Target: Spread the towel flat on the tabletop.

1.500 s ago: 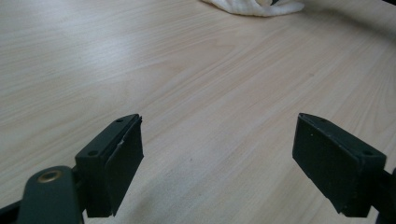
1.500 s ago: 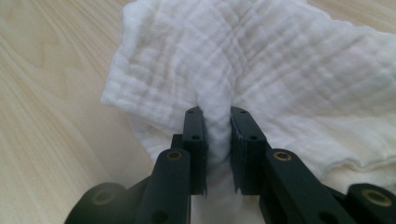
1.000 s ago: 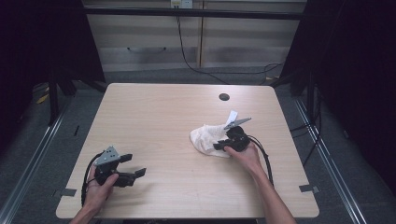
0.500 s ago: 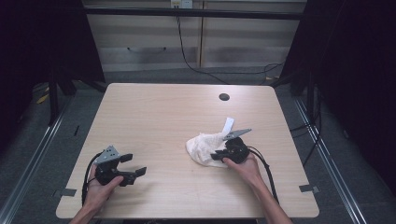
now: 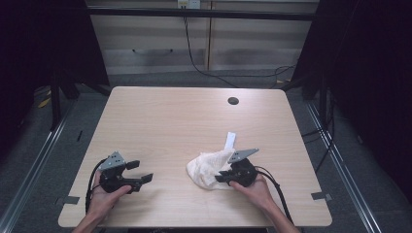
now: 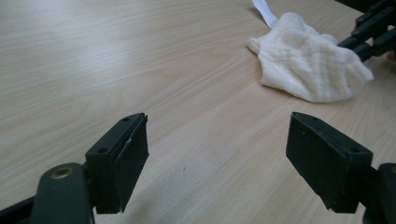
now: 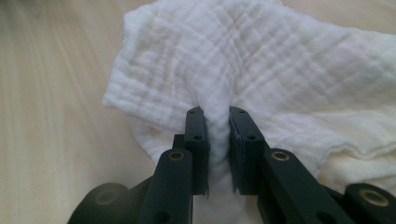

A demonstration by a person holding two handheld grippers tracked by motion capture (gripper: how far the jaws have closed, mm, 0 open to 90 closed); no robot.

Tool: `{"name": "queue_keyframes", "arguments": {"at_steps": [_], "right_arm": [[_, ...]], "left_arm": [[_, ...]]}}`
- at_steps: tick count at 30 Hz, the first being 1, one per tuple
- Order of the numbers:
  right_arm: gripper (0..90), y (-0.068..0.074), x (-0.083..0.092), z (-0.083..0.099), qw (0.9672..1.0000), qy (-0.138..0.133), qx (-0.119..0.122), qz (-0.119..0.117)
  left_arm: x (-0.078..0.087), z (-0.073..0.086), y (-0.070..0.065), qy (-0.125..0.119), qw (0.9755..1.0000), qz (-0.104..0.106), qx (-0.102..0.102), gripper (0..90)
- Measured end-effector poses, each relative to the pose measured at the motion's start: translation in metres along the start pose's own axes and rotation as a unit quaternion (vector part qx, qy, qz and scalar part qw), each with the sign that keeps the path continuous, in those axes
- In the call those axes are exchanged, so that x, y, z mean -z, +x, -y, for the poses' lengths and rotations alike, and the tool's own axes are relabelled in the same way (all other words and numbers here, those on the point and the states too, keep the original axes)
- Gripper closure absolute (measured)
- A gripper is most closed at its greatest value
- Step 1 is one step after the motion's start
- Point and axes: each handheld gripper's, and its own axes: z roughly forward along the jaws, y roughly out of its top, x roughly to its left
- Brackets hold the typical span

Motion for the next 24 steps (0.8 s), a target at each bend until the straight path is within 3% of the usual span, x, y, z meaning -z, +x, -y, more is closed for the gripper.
{"name": "queue_keyframes", "arguments": {"at_steps": [3,6,11,12,13,14,15,18,19,24], "right_arm": [[78.4,0.016,0.000,0.007,0.9999,-0.005,0.008,-0.013],[76.2,0.020,0.000,0.008,0.9997,-0.007,0.014,-0.017],[60.4,0.020,0.002,0.002,0.9995,-0.001,0.017,-0.027],[58.8,0.020,0.006,0.000,0.9995,-0.005,0.019,-0.025],[59.5,0.017,0.017,-0.005,0.9992,-0.026,0.010,-0.028],[59.5,0.017,0.017,-0.005,0.9992,-0.026,0.010,-0.028],[60.5,0.011,0.027,-0.010,0.9992,-0.036,0.009,-0.018],[64.4,-0.001,0.036,-0.015,0.9988,-0.048,-0.001,0.003],[64.4,-0.001,0.036,-0.015,0.9988,-0.048,-0.001,0.003],[70.7,-0.036,0.034,-0.029,0.9972,-0.058,-0.023,0.041]], "left_arm": [[-0.001,0.000,-0.001,0.001,1.0000,0.000,-0.001,20.8],[-0.001,0.000,-0.001,0.000,1.0000,0.000,0.000,20.8],[-0.001,0.000,0.000,0.002,1.0000,0.000,0.000,20.8],[0.000,0.000,0.000,0.002,1.0000,0.000,-0.001,20.8],[0.001,0.000,0.001,0.001,1.0000,-0.002,0.000,20.7],[0.001,0.000,0.001,0.001,1.0000,-0.002,0.000,20.7],[0.001,0.000,0.001,-0.001,1.0000,-0.003,0.002,20.7],[0.000,0.000,0.001,0.001,1.0000,-0.004,0.001,20.6],[0.000,-0.001,0.000,0.001,1.0000,-0.003,0.000,20.6],[-0.002,-0.001,0.000,0.005,1.0000,-0.006,-0.001,20.7]]}}
